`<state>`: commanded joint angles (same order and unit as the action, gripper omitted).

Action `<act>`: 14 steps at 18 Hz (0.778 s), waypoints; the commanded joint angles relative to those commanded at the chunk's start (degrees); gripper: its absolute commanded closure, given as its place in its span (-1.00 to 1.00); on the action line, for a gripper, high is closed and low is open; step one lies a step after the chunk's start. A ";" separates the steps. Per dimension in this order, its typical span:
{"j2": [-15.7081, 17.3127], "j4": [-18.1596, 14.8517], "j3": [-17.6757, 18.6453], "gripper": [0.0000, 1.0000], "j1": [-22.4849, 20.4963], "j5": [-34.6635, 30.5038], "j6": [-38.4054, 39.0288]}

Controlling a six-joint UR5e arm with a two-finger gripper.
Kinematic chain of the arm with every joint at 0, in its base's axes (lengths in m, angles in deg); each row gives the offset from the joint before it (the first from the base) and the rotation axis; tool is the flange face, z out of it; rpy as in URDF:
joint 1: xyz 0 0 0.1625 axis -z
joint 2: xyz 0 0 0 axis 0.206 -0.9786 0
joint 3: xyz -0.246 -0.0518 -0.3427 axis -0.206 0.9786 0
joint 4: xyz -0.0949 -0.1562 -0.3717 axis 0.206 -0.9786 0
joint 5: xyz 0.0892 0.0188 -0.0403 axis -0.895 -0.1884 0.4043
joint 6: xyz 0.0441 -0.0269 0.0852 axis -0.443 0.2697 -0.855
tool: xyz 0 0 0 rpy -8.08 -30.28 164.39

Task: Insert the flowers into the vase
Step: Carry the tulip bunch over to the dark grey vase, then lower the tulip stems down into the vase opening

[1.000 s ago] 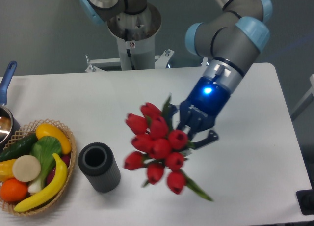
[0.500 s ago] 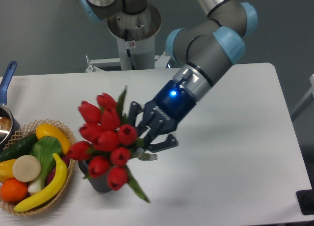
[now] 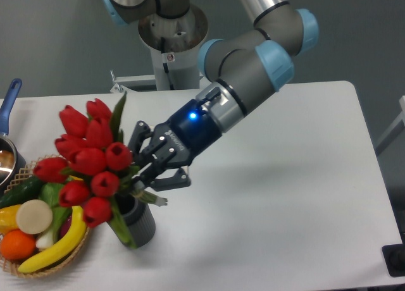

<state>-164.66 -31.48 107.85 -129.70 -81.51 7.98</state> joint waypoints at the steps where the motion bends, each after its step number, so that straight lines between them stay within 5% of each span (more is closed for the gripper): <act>1: -0.35 0.00 0.09 0.56 0.17 0.88 0.17; 14: -2.90 -0.09 3.08 0.56 2.81 3.62 0.26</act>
<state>-167.56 -31.56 110.93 -126.89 -77.90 8.24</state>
